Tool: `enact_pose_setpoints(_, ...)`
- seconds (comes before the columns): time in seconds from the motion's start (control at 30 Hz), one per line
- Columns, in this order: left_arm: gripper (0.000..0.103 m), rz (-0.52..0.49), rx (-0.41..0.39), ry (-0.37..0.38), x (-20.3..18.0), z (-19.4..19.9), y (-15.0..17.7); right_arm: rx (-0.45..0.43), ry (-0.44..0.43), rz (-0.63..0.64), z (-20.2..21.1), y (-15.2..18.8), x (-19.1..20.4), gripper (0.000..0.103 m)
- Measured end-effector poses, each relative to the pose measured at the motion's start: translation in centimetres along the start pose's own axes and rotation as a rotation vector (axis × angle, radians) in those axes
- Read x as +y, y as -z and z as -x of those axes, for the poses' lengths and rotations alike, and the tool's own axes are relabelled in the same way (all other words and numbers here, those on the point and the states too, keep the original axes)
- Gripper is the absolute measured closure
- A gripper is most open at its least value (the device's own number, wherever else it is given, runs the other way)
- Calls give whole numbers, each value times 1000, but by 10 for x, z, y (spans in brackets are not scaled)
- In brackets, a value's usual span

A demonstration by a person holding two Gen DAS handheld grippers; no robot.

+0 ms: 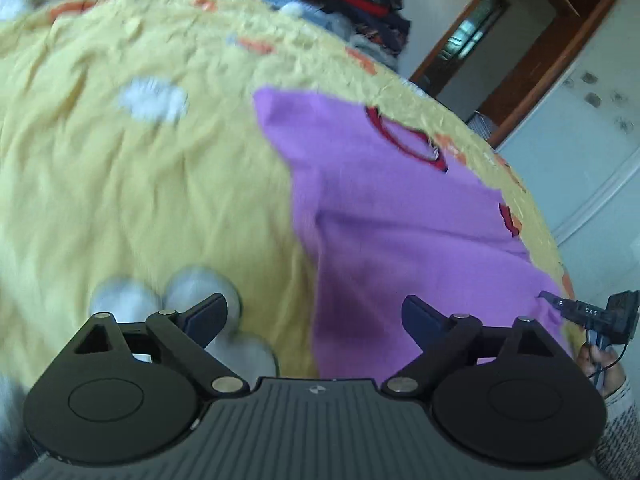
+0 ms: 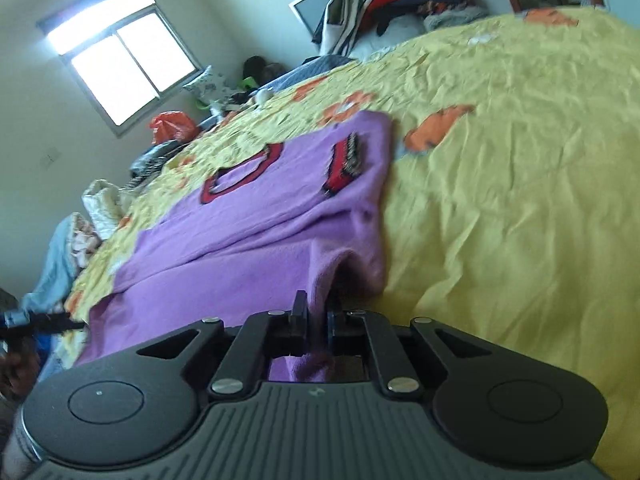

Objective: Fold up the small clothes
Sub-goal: 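Grasp the striped sweater hem with both tools, then lift the held hem with both tools and carry it toward the collar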

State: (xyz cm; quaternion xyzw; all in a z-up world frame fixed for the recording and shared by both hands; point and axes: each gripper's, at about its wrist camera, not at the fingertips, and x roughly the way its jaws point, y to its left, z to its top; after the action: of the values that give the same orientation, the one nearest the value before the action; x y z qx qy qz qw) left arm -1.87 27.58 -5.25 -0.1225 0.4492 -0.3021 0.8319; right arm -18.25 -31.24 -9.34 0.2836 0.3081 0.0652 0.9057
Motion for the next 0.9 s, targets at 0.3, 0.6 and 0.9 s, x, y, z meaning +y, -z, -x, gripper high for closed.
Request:
enact_pose_setpoints(0.3,75,210,83,238,6,-7,41,33,-74,8,1,9,10,95)
enact_pose_setpoints(0.6,99,302,-49,331,20,0,37,29,-115,22,0,3,15,98)
enact_pose_setpoints(0.9,98,130,-125,289,-15,-4,-44,-145,-83,10,26,-33,15,98)
